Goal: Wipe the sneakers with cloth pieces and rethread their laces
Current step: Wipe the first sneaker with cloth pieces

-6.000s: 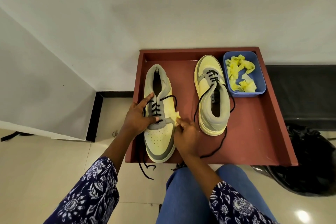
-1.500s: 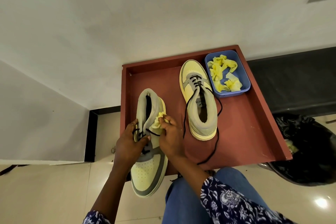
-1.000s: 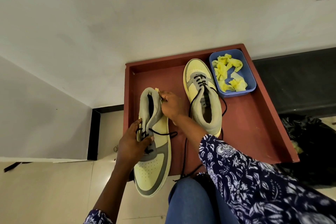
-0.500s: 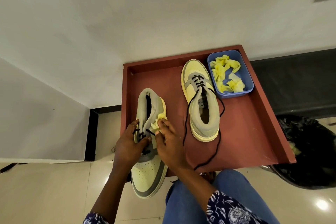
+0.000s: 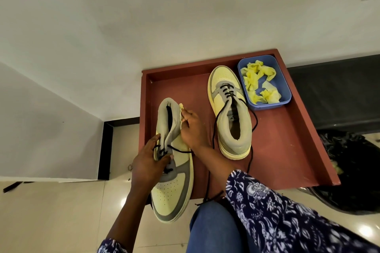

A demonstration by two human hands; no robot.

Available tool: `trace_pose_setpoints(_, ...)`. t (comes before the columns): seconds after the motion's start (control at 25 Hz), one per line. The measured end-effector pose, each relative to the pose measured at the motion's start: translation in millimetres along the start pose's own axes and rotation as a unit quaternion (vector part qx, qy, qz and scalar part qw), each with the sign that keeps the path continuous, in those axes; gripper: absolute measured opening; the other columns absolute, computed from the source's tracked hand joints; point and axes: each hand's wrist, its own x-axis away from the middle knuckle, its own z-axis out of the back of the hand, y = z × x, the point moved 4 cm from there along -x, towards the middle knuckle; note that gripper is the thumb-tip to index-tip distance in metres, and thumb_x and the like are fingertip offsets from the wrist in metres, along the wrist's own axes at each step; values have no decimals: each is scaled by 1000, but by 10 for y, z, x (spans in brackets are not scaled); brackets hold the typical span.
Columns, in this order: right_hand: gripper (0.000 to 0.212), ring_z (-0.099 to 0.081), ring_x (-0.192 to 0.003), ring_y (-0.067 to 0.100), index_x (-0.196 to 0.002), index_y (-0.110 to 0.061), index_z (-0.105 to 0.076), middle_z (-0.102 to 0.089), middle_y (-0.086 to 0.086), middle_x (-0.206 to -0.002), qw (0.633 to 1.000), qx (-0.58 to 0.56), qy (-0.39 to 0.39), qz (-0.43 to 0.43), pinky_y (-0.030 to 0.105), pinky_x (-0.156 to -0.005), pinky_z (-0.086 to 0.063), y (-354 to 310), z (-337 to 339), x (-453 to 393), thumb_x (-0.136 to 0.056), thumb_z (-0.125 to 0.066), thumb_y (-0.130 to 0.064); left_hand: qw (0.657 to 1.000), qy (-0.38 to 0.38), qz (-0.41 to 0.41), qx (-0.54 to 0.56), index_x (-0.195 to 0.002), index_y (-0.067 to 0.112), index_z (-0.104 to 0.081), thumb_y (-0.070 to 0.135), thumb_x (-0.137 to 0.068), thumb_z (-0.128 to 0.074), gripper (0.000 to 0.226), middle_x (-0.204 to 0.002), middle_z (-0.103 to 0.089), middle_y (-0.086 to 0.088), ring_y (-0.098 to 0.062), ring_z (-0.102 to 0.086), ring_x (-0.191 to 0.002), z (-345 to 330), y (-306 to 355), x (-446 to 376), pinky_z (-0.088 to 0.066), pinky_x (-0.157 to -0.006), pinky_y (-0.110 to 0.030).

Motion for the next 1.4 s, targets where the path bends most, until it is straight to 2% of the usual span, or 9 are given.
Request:
trace_pose_setpoints(0.24,47,-47,-127,19,-136,-19,-45,-51,2,-138,997,-57,-26,-42,33,-110,-36,-64,19,-313,-91,-45,-7,1000,-1,14,10,-134,29,-42,23,-78,-71,63,-118,-59,5,-12,-56,-95,-2,1,-10,-50,-83,-30)
trace_pose_setpoints(0.48,42,-54,-120,20,-129,-13,-54,-58,6,-130,993,-56,99,-37,24,-97,-41,-142,-13,197,-91,-42,1,1000,8,8,2,-133,26,-44,23,-78,-72,62,-121,-60,1,-19,-59,-106,-1,10,2,-49,-92,-35)
trace_pose_setpoints(0.64,35,-54,-117,17,-121,-13,-61,-55,5,-126,993,-47,108,10,24,-99,-46,-131,-173,605,-91,-48,-2,1000,10,0,-15,-135,23,-42,23,-82,-68,60,-129,-57,-3,-24,-56,-115,6,46,14,-46,-96,-40)
trace_pose_setpoints(0.84,37,-57,-113,16,-119,-10,-62,-63,5,-119,988,64,92,103,14,-101,-37,8,-245,932,-89,-43,-18,1000,4,5,-25,-137,24,-40,28,-83,-65,59,-133,-55,-1,-25,-56,-116,1,43,10,-46,-98,-41)
trace_pose_setpoints(0.96,36,-59,-106,18,-109,-5,-68,-67,9,-109,978,99,119,141,19,-99,-41,160,-189,909,-84,-43,-15,1000,-3,7,-16,-136,24,-40,29,-80,-69,63,-130,-56,-1,-24,-57,-113,9,33,18,-47,-98,-40)
trace_pose_setpoints(1.08,33,-58,-110,17,-113,-7,-65,-64,8,-114,987,71,111,90,18,-98,-42,261,-144,874,-84,-50,-2,1000,-4,9,-14,-136,24,-40,30,-79,-70,64,-127,-58,0,-23,-59,-111,16,31,21,-49,-96,-41)
trace_pose_setpoints(1.2,33,-55,-113,14,-121,-9,-61,-60,5,-123,994,-13,91,-56,8,-92,-33,330,-78,800,-91,-48,-2,1000,-5,10,-16,-135,25,-40,30,-80,-69,63,-124,-60,0,-21,-60,-107,10,31,18,-49,-95,-40)
trace_pose_setpoints(1.28,34,-55,-116,18,-123,-10,-59,-60,3,-126,990,-41,68,-114,12,-91,-35,383,-52,724,-92,-46,-4,1000,-7,12,-17,-135,25,-40,29,-80,-69,63,-124,-60,0,-21,-60,-107,14,29,11,-49,-95,-40)
trace_pose_setpoints(1.4,35,-54,-119,20,-123,-11,-58,-60,2,-127,981,-72,25,-177,23,-101,-40,415,-59,592,-91,-45,-5,1000,-20,14,-13,-136,24,-39,27,-80,-70,64,-126,-58,0,-21,-58,-110,13,22,-1,-47,-95,-38)
